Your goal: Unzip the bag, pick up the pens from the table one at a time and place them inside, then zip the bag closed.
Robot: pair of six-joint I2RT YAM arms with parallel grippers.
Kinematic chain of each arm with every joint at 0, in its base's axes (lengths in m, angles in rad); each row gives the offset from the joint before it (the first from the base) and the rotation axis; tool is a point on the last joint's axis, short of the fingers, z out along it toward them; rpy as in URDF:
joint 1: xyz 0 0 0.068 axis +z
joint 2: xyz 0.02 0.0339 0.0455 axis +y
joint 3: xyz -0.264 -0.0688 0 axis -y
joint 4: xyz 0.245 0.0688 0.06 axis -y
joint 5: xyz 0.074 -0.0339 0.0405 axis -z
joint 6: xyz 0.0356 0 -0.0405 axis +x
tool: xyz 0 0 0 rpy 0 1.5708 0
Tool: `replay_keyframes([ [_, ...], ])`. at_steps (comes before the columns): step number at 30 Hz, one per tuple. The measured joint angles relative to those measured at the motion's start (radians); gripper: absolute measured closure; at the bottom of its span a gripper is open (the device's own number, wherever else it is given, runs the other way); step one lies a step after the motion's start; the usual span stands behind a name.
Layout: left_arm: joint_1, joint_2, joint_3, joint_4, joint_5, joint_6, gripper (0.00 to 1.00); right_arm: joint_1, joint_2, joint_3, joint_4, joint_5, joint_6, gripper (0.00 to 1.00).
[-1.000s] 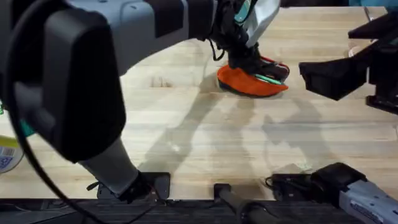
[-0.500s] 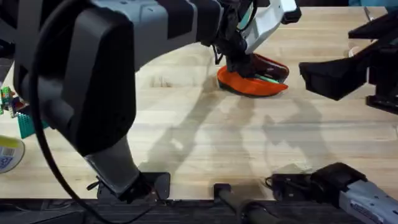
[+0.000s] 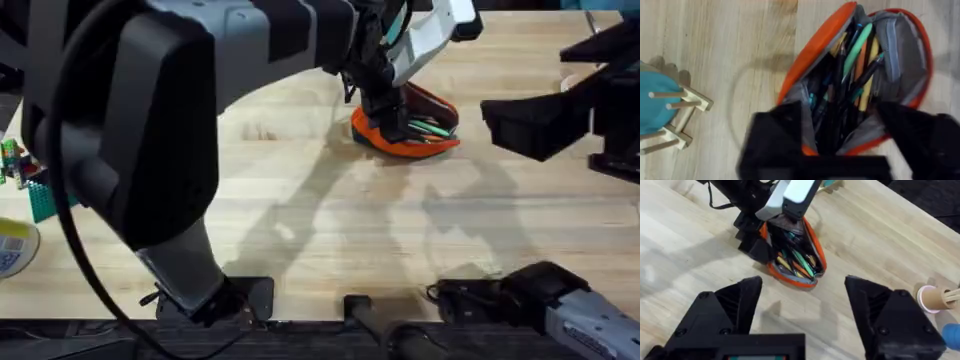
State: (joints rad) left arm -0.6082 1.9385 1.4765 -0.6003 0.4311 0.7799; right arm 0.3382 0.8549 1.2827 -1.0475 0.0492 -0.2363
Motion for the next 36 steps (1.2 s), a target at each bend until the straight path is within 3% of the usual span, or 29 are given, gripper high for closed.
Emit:
replay_keyframes([
  [2, 0.003, 0.000, 0.000, -0.003, 0.006, 0.002, 0.009, 0.000, 0.000, 0.000, 0.000, 0.000, 0.000, 0.004],
  [18, 0.008, -0.005, 0.000, -0.003, 0.037, -0.003, 0.006, 0.000, 0.000, 0.000, -0.001, 0.000, 0.000, 0.004],
  [29, 0.012, -0.168, 0.000, -0.011, 0.047, -0.009, 0.006, 0.000, 0.000, 0.000, -0.001, 0.000, 0.000, 0.005],
  [36, 0.053, -0.187, 0.001, -0.085, 0.048, -0.009, 0.006, 0.000, 0.000, 0.000, -0.001, 0.000, 0.000, 0.005],
])
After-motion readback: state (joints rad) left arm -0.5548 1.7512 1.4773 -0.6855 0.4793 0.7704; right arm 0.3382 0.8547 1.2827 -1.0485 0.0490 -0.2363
